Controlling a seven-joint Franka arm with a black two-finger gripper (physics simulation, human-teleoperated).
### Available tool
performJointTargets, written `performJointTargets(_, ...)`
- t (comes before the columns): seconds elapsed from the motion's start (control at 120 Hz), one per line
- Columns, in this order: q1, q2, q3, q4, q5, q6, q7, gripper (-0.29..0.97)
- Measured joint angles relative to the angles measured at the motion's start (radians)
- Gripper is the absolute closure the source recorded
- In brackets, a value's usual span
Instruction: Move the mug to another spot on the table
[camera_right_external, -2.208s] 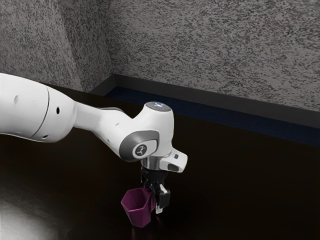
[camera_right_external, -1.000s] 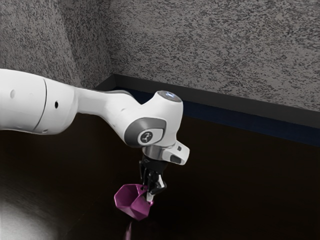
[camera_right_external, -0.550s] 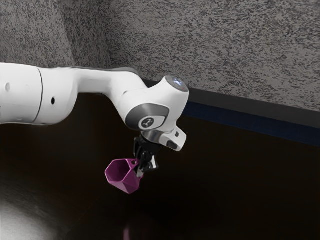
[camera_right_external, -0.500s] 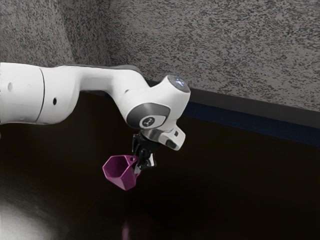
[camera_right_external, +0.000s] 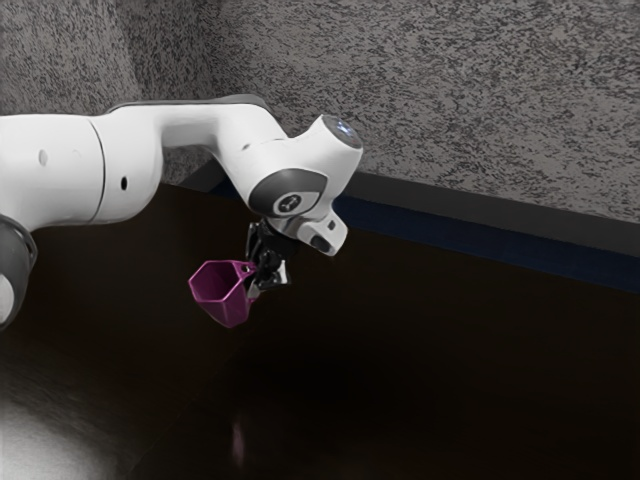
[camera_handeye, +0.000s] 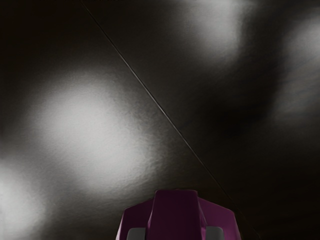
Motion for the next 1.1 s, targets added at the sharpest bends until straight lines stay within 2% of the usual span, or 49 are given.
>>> performJointTargets(0.325,0.042,0.030,0.007,0.049,0.030,-0.010,0.079,0.74)
performJointTargets(0.567,0.043,0.087,0.017,0.054,0.026,-0.004,0.118,0.74)
performJointTargets(1.1,0.042,0.126,0.020,0.054,-0.079,-0.020,0.212,0.74)
